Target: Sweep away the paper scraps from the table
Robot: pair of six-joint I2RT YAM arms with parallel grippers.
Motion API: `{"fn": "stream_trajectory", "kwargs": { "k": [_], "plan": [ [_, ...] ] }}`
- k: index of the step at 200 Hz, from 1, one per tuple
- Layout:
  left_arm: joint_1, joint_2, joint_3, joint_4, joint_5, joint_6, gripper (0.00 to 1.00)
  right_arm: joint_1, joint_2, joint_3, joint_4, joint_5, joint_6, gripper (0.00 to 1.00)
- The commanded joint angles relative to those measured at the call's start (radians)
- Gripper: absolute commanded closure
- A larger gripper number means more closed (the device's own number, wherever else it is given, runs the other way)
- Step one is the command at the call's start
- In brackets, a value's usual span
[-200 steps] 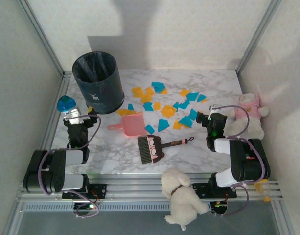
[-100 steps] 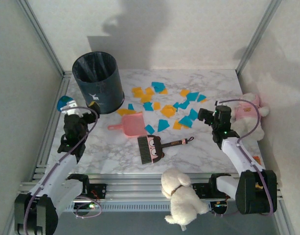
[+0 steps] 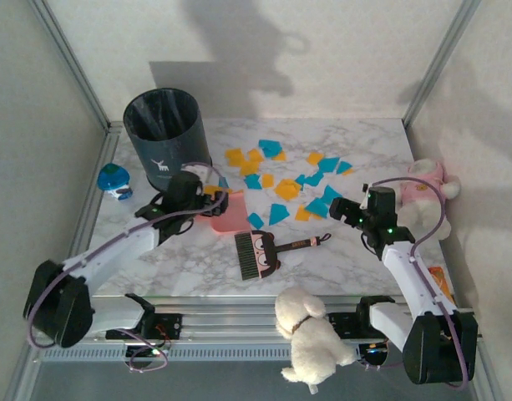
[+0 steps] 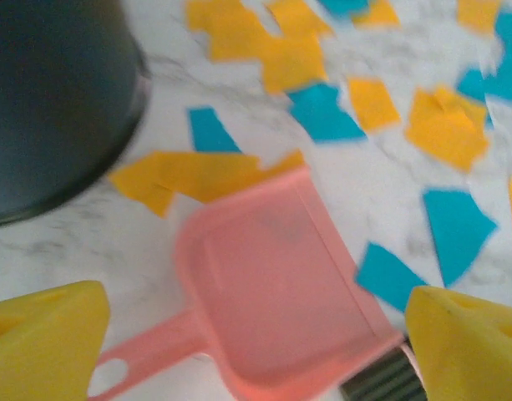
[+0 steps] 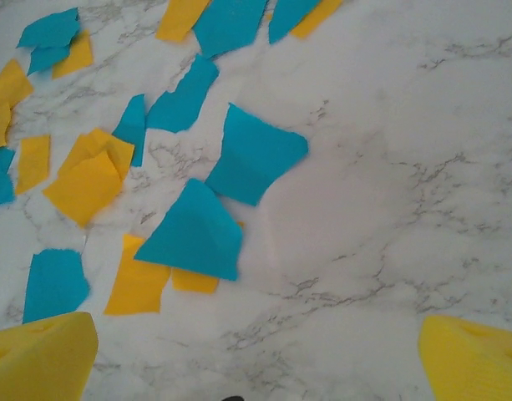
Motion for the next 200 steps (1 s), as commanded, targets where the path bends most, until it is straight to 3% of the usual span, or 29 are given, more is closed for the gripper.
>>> {"fn": "stream_trajectory", "kwargs": {
  "k": [1,25,60,86,135,200],
  "plan": [
    [-0.066,0.104,0.101,-0.178,0.079,0.172,0.16,0.007,-0.033,0.002,-0.040,-0.021,0.006,0.01],
    [-0.128,0.213,0.203,-0.257,0.146,0.254,0.24,0.008,-0.063,-0.013,-0.038,-0.014,-0.008,0.01],
    [-0.225,0.311,0.303,-0.289,0.268,0.354,0.28,0.007,-0.068,-0.015,-0.061,0.004,-0.012,0.01],
    [-0.280,0.409,0.388,-0.334,0.350,0.429,0.38,0.008,-0.070,-0.019,-0.068,0.015,-0.001,0.01],
    [-0.352,0.534,0.466,-0.344,0.337,0.539,0.40,0.007,-0.078,-0.030,-0.073,0.022,0.017,0.01],
    [-0.375,0.643,0.531,-0.353,0.390,0.644,0.45,0.008,-0.081,-0.039,-0.077,0.043,0.025,0.01]
  ]
}}
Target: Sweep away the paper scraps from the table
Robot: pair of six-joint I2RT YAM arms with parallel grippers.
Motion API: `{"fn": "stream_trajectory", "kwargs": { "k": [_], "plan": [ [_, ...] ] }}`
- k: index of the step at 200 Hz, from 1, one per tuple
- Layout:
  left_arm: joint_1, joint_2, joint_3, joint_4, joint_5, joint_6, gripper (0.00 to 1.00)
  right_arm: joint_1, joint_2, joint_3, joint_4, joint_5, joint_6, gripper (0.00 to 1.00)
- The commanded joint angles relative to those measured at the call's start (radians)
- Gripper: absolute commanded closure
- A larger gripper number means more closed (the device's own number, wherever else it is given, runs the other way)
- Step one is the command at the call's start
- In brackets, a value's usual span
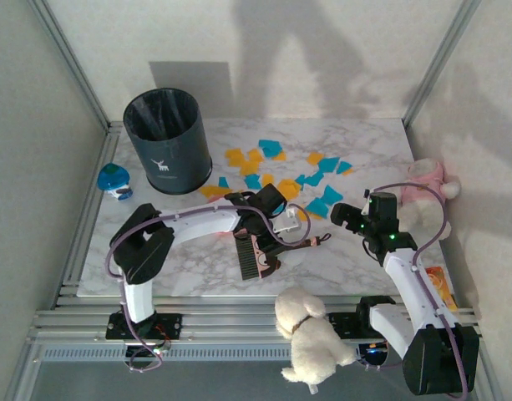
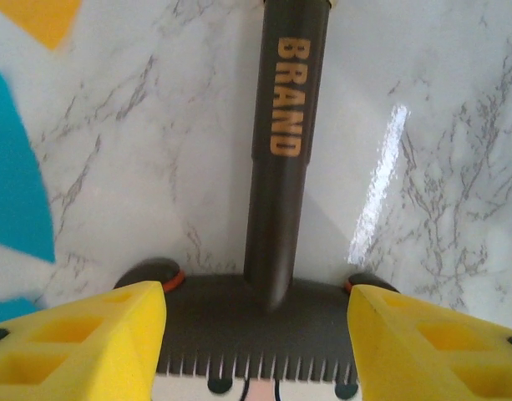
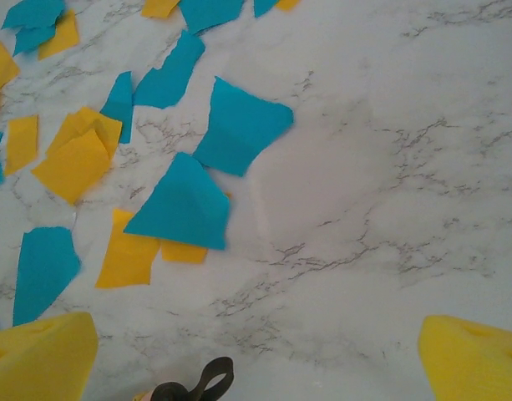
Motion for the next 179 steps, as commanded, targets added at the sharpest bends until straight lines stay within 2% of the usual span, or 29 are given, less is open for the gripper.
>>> {"fn": "stream_trajectory", "kwargs": {
  "k": [1,15,70,179],
  "plan": [
    [-0.011,0.057,0.059,-0.040,0.042,0.072,0.46,0.008,-0.017,-0.014,-0.015,0.032,0.014,0.01],
    [-0.016,0.086,0.081,-0.061,0.049,0.096,0.49,0.007,-0.018,-0.014,-0.018,0.041,0.012,0.01],
    [-0.032,0.121,0.086,-0.049,0.058,0.138,0.51,0.007,-0.025,-0.017,-0.029,0.052,0.018,0.01],
    [-0.056,0.189,0.095,-0.010,0.006,0.170,0.63,0.008,-0.032,-0.023,-0.037,0.074,0.020,0.01]
  ]
}}
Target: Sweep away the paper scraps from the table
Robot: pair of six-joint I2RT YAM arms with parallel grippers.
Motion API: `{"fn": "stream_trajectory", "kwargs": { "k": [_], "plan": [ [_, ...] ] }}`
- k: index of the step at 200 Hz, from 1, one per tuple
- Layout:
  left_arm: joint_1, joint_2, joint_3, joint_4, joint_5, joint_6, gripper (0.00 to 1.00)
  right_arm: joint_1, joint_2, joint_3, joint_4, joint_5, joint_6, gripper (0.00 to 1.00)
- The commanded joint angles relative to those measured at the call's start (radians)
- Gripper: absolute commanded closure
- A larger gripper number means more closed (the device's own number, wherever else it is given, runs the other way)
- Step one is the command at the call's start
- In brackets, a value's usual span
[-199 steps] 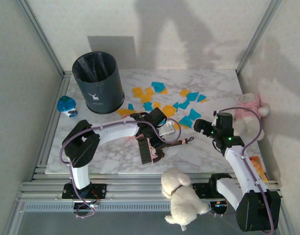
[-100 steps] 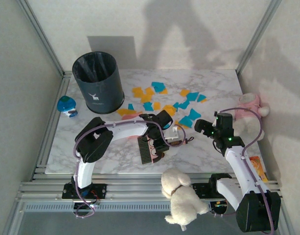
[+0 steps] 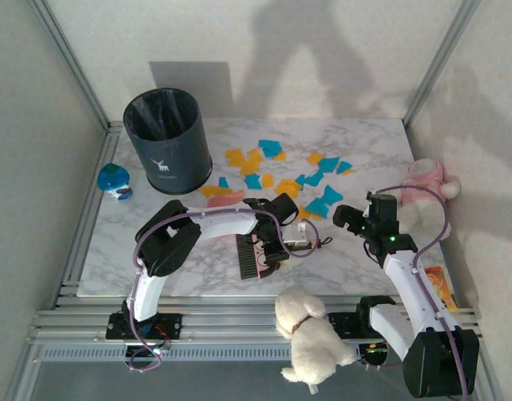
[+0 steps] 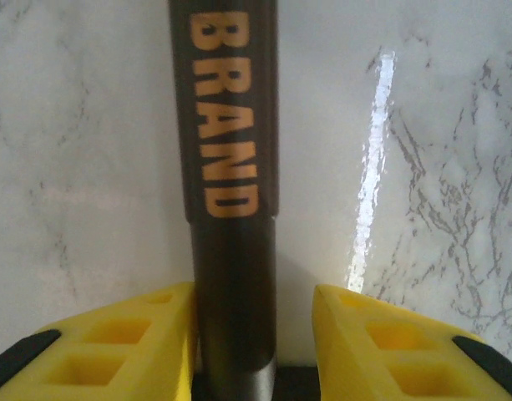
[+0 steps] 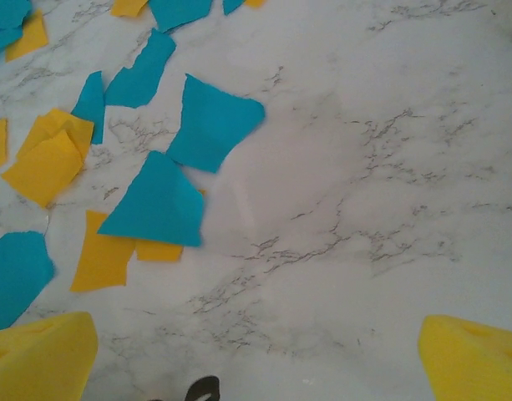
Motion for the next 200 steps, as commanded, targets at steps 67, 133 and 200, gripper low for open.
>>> {"fn": "stream_trajectory", "kwargs": {
  "k": [67,133,200],
  "plan": [
    [-0.027,0.043,0.004,0.035,-0.063,0.025,0.69,0.006,-0.009,-0.015,-0.014,0.036,0.009,0.01],
    [-0.035,0.032,0.003,0.063,-0.071,0.001,0.87,0.007,-0.006,-0.007,-0.026,0.035,0.017,0.01],
    [-0.016,-0.074,-0.049,0.263,-0.112,-0.125,0.94,0.008,0.067,0.064,-0.047,-0.130,0.086,0.02]
  ]
}}
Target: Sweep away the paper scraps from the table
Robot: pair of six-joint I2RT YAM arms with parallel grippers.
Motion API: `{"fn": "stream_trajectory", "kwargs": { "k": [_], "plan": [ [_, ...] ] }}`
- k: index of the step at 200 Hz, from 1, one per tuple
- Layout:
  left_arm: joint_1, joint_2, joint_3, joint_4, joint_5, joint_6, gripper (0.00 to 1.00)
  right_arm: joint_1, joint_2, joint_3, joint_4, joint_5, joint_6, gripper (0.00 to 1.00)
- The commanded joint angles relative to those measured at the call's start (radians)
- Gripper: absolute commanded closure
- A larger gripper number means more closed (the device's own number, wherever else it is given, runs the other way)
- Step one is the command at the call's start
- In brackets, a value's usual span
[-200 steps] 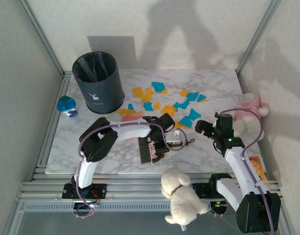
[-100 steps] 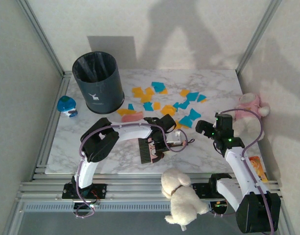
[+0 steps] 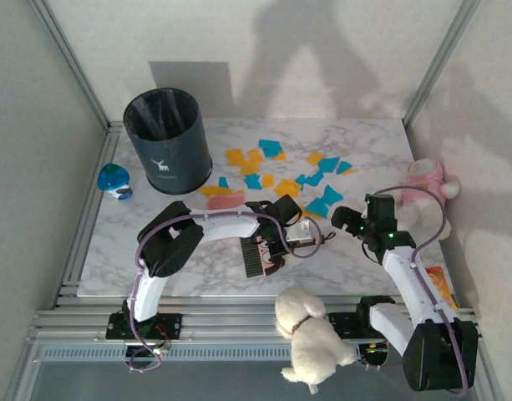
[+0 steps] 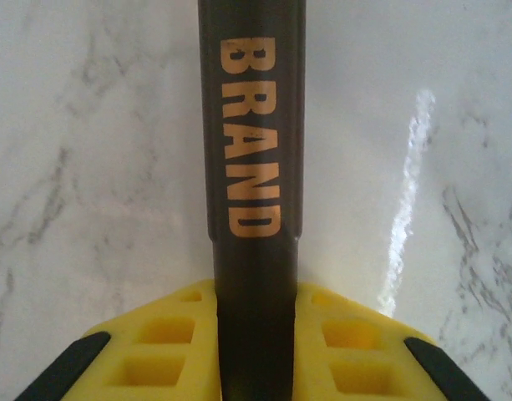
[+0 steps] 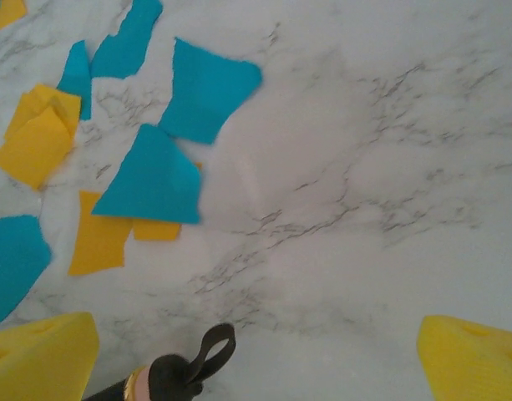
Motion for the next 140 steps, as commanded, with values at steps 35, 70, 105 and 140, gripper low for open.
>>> {"fn": "stream_trajectory", "kwargs": {
  "k": [35,70,105,140],
  "plan": [
    [0.023,-0.129,-0.048,0.178,-0.060,-0.095,0.94,0.006,0.047,0.084,-0.005,-0.192,0.040,0.04],
    [0.029,-0.173,-0.070,0.217,-0.078,-0.108,0.94,0.006,0.089,0.103,0.048,-0.357,0.057,0.14],
    [0.037,-0.195,-0.069,0.236,-0.094,-0.132,0.95,0.006,0.128,0.113,0.107,-0.481,0.078,0.23],
    [0.040,-0.210,-0.070,0.257,-0.093,-0.147,0.95,0.006,0.153,0.106,0.161,-0.566,0.091,0.26]
  ]
}}
